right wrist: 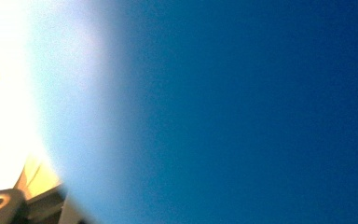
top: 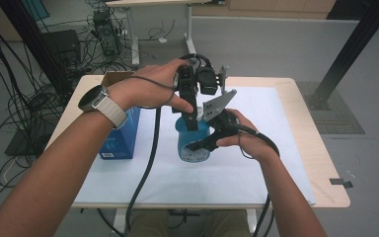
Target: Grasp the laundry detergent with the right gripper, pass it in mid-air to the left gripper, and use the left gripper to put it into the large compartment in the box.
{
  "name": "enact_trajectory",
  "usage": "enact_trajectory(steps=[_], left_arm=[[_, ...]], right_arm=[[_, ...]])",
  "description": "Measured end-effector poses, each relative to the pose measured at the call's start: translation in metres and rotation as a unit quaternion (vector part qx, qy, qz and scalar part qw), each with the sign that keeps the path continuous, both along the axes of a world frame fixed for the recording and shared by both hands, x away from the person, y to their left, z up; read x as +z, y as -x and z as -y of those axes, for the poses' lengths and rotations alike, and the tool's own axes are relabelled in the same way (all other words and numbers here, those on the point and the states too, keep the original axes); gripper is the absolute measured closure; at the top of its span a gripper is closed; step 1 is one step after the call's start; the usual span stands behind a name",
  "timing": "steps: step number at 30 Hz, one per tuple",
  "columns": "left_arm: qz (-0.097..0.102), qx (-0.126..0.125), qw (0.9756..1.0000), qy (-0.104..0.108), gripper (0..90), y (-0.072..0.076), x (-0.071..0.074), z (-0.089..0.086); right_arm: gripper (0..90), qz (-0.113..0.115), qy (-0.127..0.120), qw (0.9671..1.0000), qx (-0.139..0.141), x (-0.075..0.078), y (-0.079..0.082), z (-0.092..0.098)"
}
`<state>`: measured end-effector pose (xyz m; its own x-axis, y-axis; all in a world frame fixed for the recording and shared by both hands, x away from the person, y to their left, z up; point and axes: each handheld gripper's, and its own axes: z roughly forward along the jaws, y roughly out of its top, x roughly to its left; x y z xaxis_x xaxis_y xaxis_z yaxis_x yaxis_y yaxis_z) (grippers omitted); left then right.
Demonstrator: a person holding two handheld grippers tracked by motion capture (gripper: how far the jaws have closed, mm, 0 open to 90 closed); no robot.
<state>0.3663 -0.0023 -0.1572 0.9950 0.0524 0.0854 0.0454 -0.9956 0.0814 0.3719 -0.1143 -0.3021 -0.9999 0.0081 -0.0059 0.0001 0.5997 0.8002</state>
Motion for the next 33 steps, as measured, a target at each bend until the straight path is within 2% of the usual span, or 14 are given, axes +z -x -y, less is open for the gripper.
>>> enact_trajectory(steps=[33], left_arm=[[0.001,0.004,1.0000,-0.001,7.8,0.0002,0.0003,-0.0002]], right_arm=[[44.1,0.001,0.000,1.0000,0.000,0.0000,-0.0007,0.0019]])
